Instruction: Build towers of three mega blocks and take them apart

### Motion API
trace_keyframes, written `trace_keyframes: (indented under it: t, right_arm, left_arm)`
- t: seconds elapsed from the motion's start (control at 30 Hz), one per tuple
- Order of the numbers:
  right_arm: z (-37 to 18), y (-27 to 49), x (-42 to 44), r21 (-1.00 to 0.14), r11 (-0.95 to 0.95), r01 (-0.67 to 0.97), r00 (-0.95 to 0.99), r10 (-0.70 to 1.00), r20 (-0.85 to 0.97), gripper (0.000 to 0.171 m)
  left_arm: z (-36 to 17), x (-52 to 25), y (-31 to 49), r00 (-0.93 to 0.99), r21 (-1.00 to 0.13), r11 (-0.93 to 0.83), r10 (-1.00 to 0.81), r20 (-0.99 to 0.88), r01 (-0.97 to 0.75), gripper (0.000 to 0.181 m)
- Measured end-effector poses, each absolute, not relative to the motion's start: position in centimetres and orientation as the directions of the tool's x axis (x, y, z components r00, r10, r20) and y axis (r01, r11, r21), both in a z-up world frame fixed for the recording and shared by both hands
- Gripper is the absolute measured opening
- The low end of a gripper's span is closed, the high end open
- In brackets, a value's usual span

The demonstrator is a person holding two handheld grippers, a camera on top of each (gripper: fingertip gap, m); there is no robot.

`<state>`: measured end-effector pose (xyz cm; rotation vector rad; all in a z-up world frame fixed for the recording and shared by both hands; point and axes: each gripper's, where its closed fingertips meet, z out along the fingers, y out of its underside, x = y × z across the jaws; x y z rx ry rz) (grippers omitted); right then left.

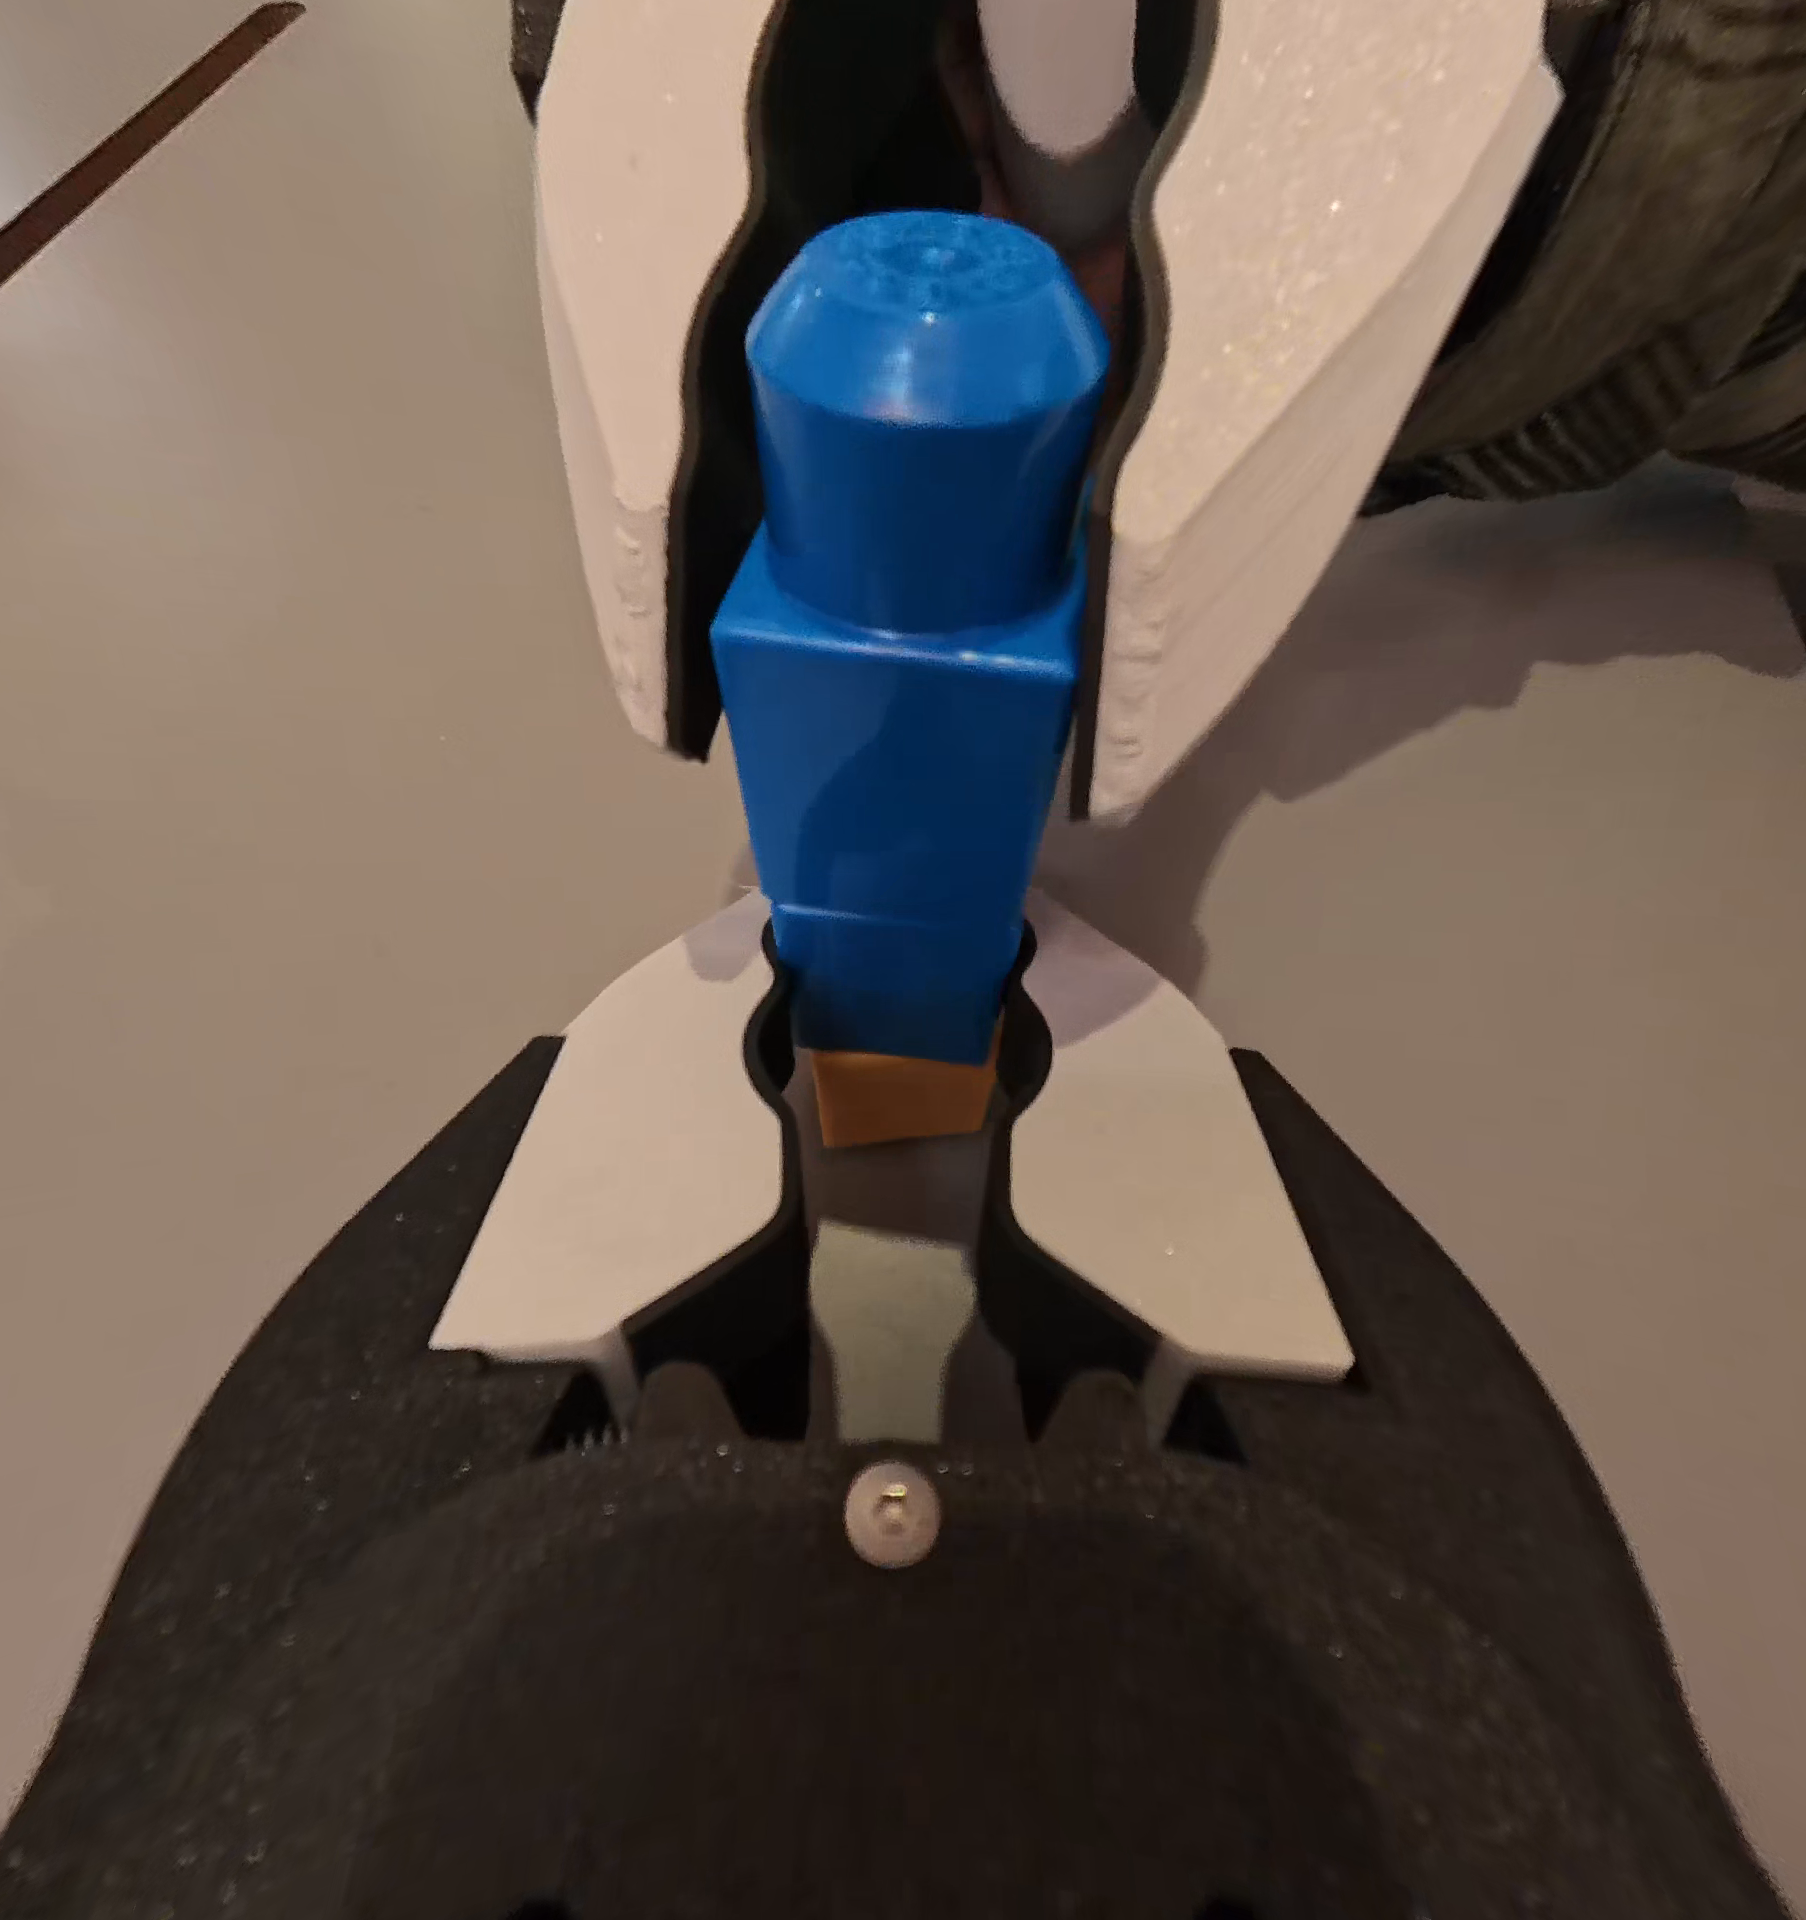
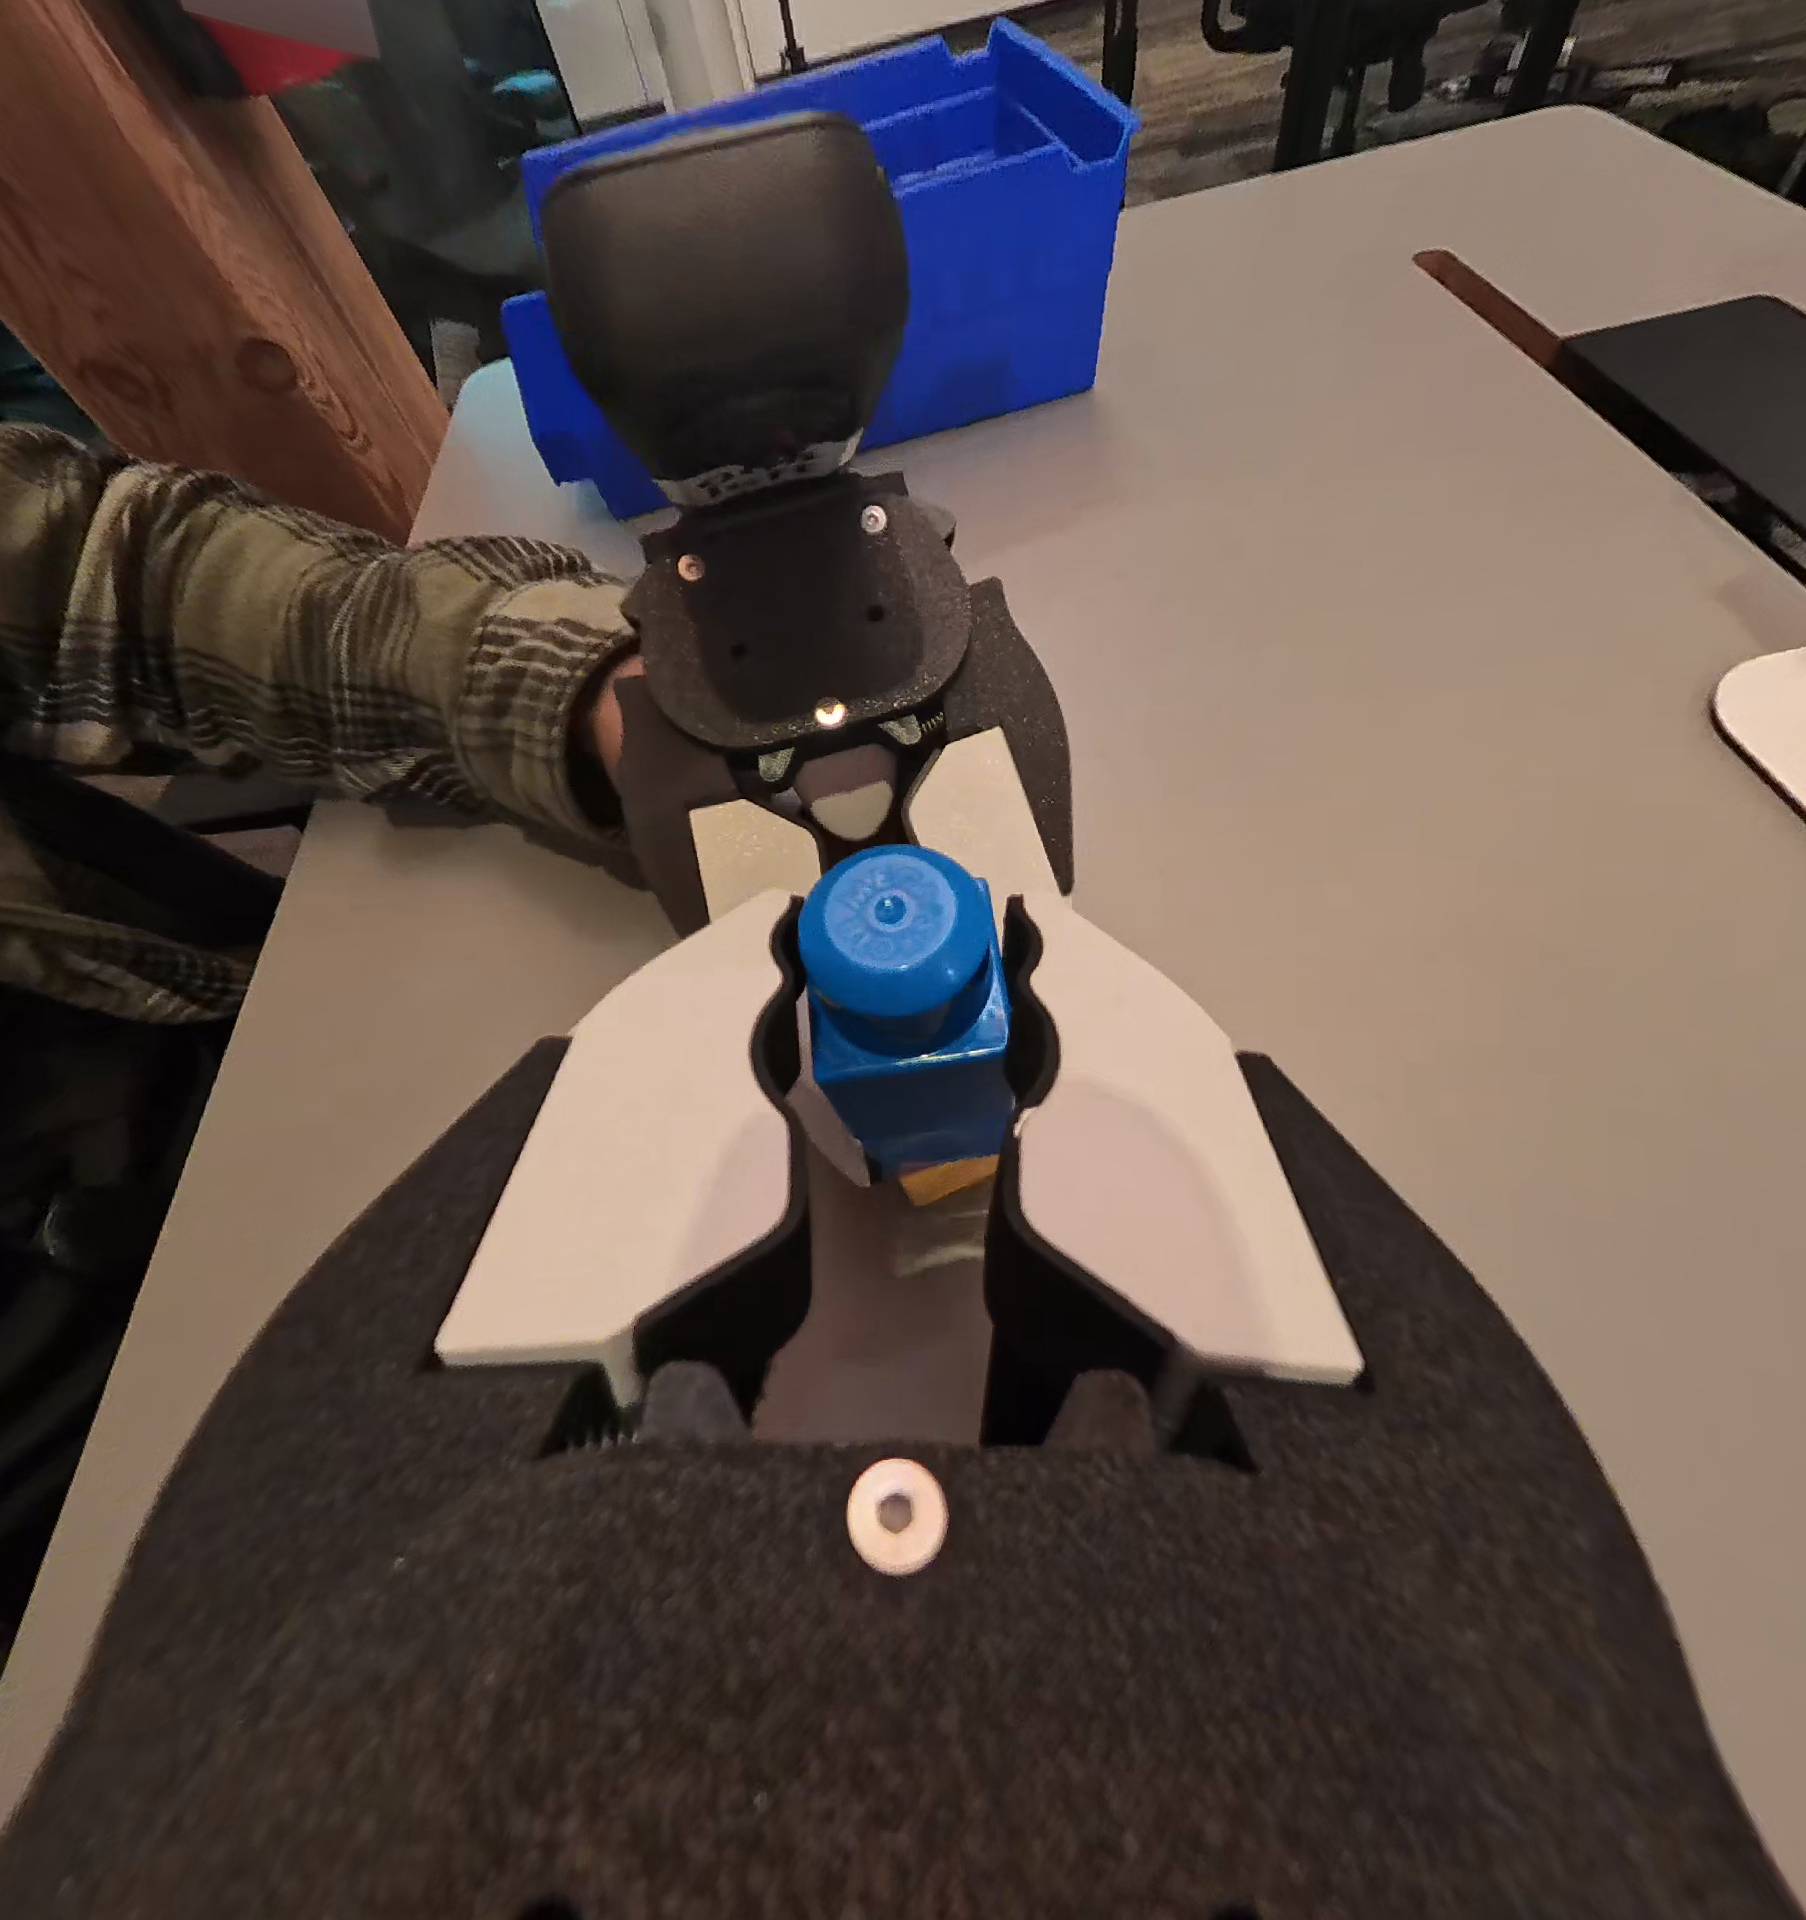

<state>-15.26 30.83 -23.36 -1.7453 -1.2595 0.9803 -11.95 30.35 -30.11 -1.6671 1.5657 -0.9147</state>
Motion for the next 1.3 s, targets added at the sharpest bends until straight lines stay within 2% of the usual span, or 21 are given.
trace_keyframes:
  t: [0.17, 0.33, 0.37, 0.4, 0.47, 0.53, 0.6, 0.67, 0.77, 0.9, 1.07, 1.17, 1.3]
  right_arm:
    - [-23.6, 31.1, -16.2, -0.856, -0.228, 0.463, 0.226, 0.965, -0.135, 0.036]
    - [-23.7, 31.4, -16.8, -0.846, -0.249, 0.471, 0.263, 0.955, -0.134, 0.036]
    - [-23.8, 31.1, -16.8, -0.845, -0.240, 0.478, 0.243, 0.961, -0.135, 0.041]
    - [-23.7, 30.9, -16.8, -0.849, -0.223, 0.480, 0.221, 0.967, -0.129, 0.056]
    - [-23.4, 30.8, -16.0, -0.867, -0.141, 0.478, 0.181, 0.982, -0.060, 0.075]
    - [-23.2, 31.0, -14.7, -0.895, -0.034, 0.445, 0.141, 0.989, 0.032, 0.084]
    - [-23.6, 31.1, -13.4, -0.915, -0.003, 0.403, 0.118, 0.992, 0.049, 0.084]
    - [-25.2, 30.7, -13.0, -0.905, -0.044, 0.423, 0.070, 0.997, -0.015, 0.084]
    - [-28.7, 30.7, -13.0, -0.850, -0.072, 0.523, 0.044, 0.997, -0.058, 0.084]
    - [-30.9, 31.0, -14.0, -0.812, -0.103, 0.574, 0.030, 0.994, -0.105, 0.082]
    - [-32.0, 30.9, -14.9, -0.774, -0.116, 0.623, 0.021, 0.991, -0.132, 0.066]
    - [-32.3, 30.7, -15.2, -0.759, -0.133, 0.638, 0.013, 0.987, -0.162, 0.043]
    - [-32.5, 30.8, -15.4, -0.753, -0.124, 0.646, 0.035, 0.991, -0.133, 0.040]
  left_arm:
    - [-30.3, -12.6, 30.5, 0.014, -0.833, -0.057, -0.998, 0.059, -0.550, 0.036]
    - [-31.1, -13.7, 30.6, -0.008, -0.796, -0.063, -0.996, 0.084, -0.602, 0.039]
    - [-31.1, -13.8, 30.6, -0.013, -0.798, -0.063, -0.996, 0.089, -0.599, 0.039]
    - [-31.1, -13.9, 30.6, -0.017, -0.798, -0.066, -0.995, 0.095, -0.599, 0.038]
    - [-31.1, -14.0, 30.6, -0.028, -0.799, -0.056, -0.995, 0.091, -0.599, 0.038]
    - [-30.5, -14.3, 30.3, -0.048, -0.808, -0.041, -0.995, 0.086, -0.588, 0.043]
    - [-29.5, -14.6, 30.3, -0.063, -0.827, -0.031, -0.995, 0.081, -0.561, 0.049]
    - [-28.1, -14.9, 30.3, -0.077, -0.858, -0.037, -0.993, 0.089, -0.513, 0.057]
    - [-26.5, -15.0, 30.0, -0.107, -0.892, -0.038, -0.990, 0.096, -0.450, 0.056]
    - [-26.5, -14.5, 30.2, -0.104, -0.897, -0.004, -0.993, 0.055, -0.442, 0.054]
    - [-27.6, -13.7, 30.3, -0.105, -0.879, 0.026, -0.994, 0.028, -0.476, 0.042]
    - [-27.7, -13.6, 30.5, -0.093, -0.880, 0.034, -0.996, 0.012, -0.473, 0.036]
    - [-27.7, -13.7, 30.6, -0.074, -0.884, 0.034, -0.997, 0.000, -0.467, 0.036]
